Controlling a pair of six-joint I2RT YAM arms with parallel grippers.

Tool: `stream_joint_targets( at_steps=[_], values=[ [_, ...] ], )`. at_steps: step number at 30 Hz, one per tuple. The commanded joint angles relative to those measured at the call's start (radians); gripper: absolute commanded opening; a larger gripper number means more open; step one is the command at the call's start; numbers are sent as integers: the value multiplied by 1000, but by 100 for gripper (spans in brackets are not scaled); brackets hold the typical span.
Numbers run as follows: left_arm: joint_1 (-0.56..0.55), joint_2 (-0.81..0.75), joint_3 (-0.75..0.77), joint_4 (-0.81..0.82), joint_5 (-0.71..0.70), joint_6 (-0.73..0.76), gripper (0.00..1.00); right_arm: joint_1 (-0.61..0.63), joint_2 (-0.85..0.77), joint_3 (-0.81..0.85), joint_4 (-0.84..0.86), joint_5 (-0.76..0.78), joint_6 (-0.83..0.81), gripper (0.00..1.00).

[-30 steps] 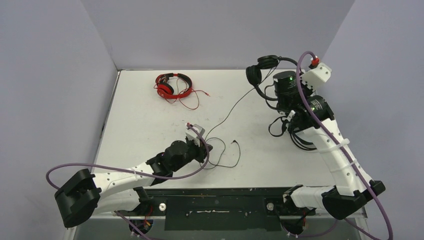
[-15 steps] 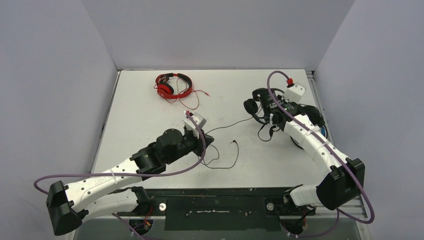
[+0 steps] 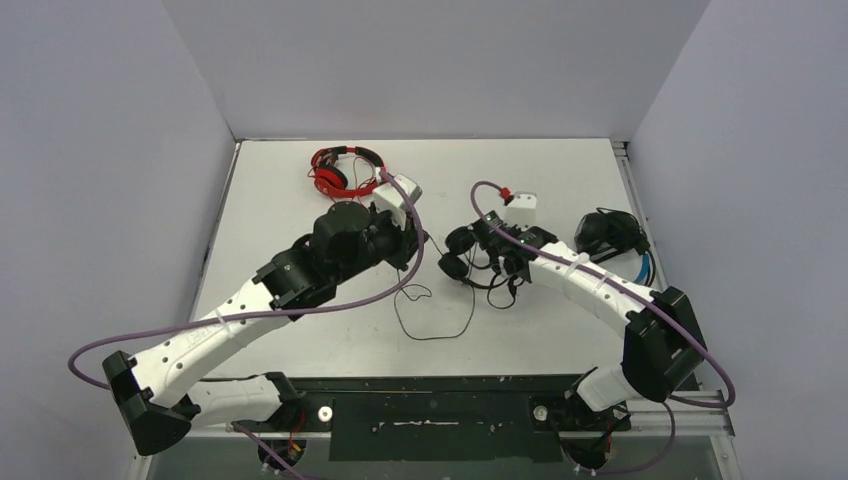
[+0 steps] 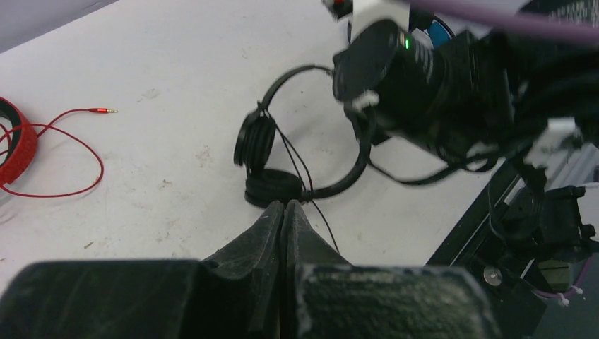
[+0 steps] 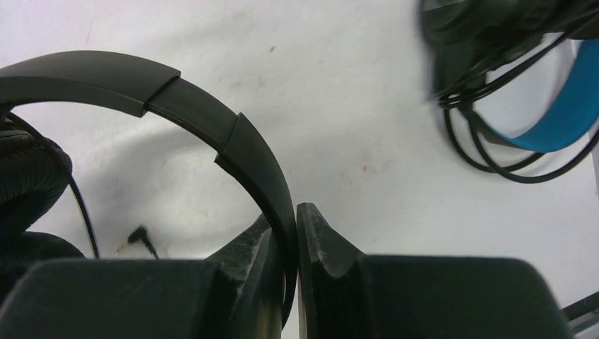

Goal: Wrap the headphones
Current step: Wrap the headphones cable around the headphones.

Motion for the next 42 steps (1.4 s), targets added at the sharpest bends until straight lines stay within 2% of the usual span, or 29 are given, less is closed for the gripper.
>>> stream_joint_targets(
  at_steps=[1,6,13,17,27,36,42],
  values=[
    [87,59,96,8,155,-15,0,87,7,-49,58,-24,-62,0],
    [142,118,136,60,279,-32,0,155,-54,-106,150,-147,-137,0],
    [286,213,191,95,442,-22,0,239,-146,-130,204,-298,-242,0],
    [355,269,234,91,467,6,0,274,-193,-118,170,-329,-267,0],
    [473,382,295,176,546,-42,0,347,-261,-95,96,-377,-297,0],
    [523,468,241,303,594,-101,0,397,-320,-36,51,-373,-295,0],
    [539,415,113,472,508,-127,0,395,-366,34,-17,-354,-283,0]
  ],
)
